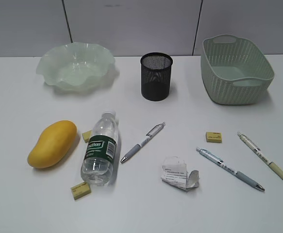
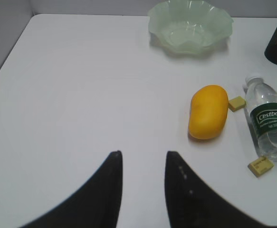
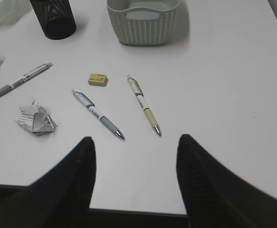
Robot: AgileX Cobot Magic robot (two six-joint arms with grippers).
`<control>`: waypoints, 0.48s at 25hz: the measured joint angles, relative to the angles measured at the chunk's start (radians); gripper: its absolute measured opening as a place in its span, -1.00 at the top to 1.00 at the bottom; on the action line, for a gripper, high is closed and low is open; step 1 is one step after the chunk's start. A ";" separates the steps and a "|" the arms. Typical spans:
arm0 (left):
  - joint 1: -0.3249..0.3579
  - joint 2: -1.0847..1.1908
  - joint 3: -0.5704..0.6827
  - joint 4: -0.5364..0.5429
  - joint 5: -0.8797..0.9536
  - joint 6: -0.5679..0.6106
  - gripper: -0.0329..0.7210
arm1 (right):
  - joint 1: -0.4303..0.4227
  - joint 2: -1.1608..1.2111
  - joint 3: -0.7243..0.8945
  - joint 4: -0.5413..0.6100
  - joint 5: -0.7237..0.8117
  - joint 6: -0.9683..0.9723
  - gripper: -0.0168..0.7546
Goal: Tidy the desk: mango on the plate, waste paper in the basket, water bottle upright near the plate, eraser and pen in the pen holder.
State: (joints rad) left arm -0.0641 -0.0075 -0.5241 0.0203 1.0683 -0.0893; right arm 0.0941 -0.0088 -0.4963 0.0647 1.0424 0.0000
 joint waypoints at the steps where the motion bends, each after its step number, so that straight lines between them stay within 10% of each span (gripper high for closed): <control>1: 0.000 0.000 0.000 0.000 0.000 0.000 0.28 | 0.000 0.000 0.000 0.000 0.000 0.000 -0.18; 12: 0.000 0.000 0.000 0.000 0.000 0.000 0.28 | 0.000 0.000 0.000 0.000 0.000 0.000 -0.18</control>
State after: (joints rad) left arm -0.0641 -0.0075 -0.5241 0.0203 1.0683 -0.0893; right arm 0.0941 -0.0088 -0.4963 0.0647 1.0424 0.0000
